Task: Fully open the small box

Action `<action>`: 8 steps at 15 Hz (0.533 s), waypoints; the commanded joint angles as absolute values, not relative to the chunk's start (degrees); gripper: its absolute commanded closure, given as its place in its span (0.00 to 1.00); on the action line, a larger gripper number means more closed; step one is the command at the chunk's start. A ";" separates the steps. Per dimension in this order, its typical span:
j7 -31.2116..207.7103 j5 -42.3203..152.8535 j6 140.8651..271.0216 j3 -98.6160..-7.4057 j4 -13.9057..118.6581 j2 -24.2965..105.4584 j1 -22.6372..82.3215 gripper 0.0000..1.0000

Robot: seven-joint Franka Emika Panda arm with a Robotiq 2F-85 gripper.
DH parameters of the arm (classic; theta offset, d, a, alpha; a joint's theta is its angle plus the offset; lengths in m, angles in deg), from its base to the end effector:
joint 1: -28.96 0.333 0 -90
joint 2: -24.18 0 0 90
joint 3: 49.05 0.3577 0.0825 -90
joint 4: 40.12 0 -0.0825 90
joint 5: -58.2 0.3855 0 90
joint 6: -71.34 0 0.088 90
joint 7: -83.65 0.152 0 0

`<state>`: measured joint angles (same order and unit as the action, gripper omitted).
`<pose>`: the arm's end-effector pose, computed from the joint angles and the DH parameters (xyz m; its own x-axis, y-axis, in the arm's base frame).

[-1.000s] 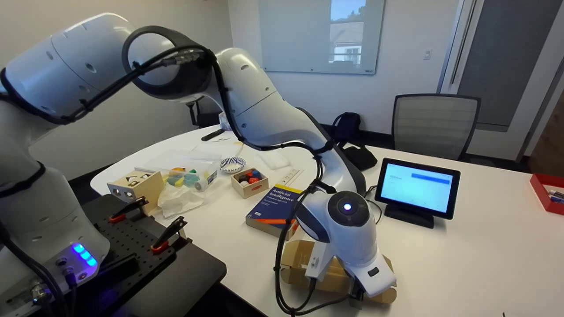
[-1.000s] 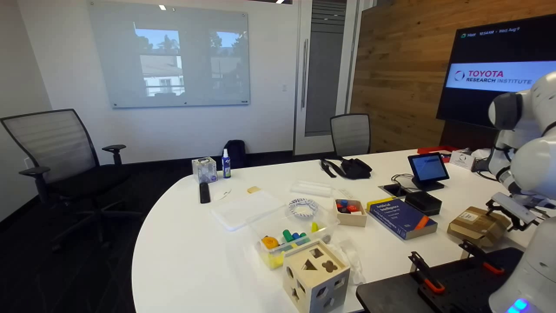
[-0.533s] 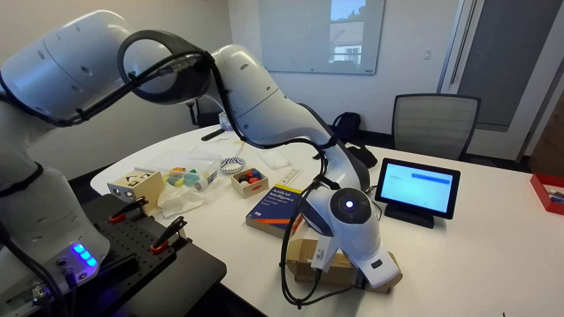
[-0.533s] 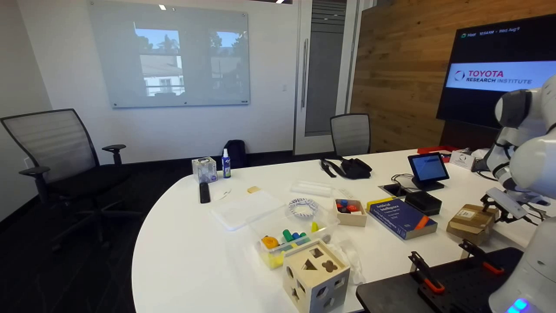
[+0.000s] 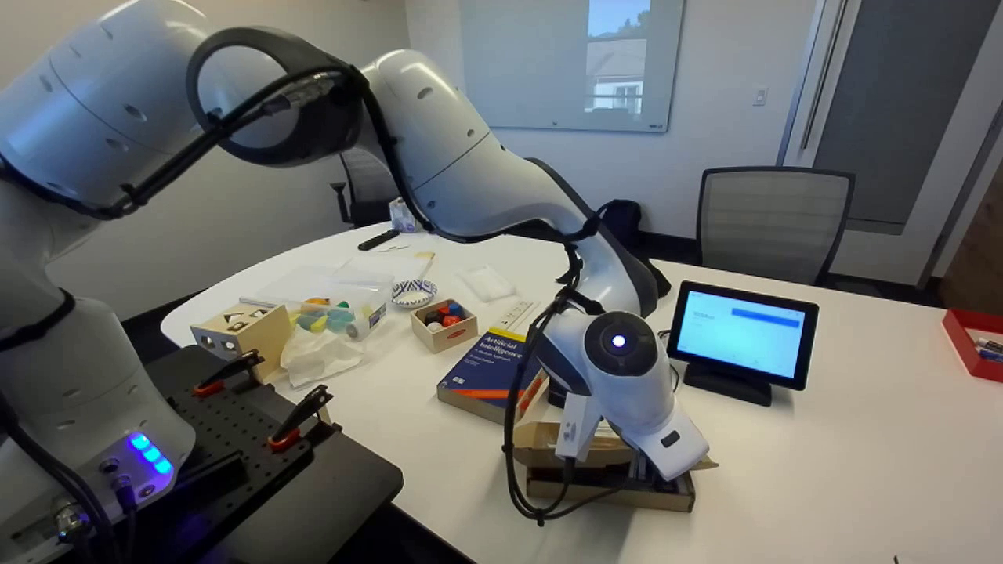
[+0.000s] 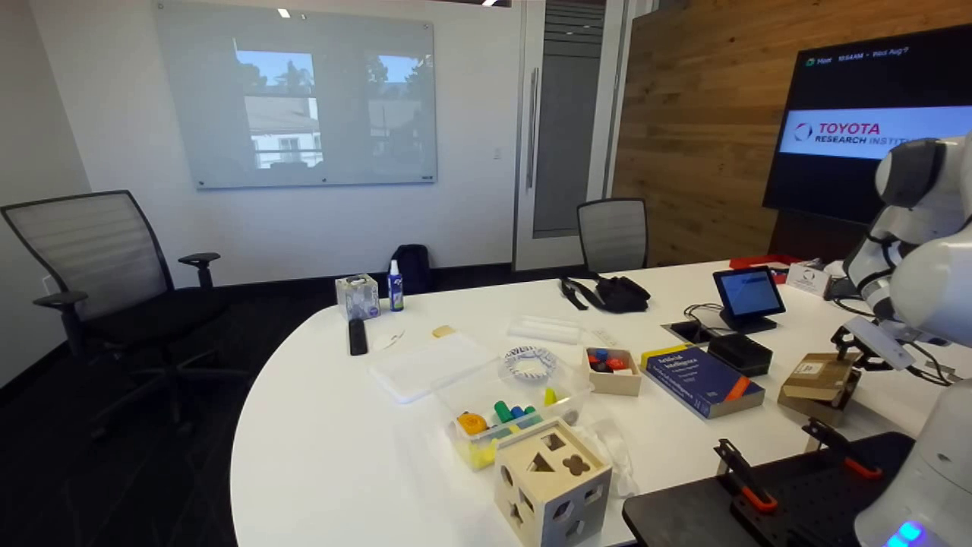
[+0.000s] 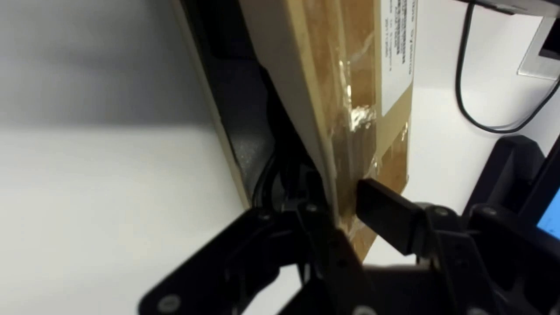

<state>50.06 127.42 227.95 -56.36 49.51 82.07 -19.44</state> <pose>0.4022 -0.6046 0.0356 0.1197 -0.9719 0.2026 -0.8848 -0.1970 -0.4222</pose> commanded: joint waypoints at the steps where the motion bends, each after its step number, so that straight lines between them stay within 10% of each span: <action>1: 46.20 127.61 227.18 -54.08 57.21 75.02 -20.15 0.96; 8: 36.63 135.66 225.72 -49.28 58.08 72.16 -20.87 0.31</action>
<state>41.77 131.35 227.39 -51.37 56.11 74.35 -20.22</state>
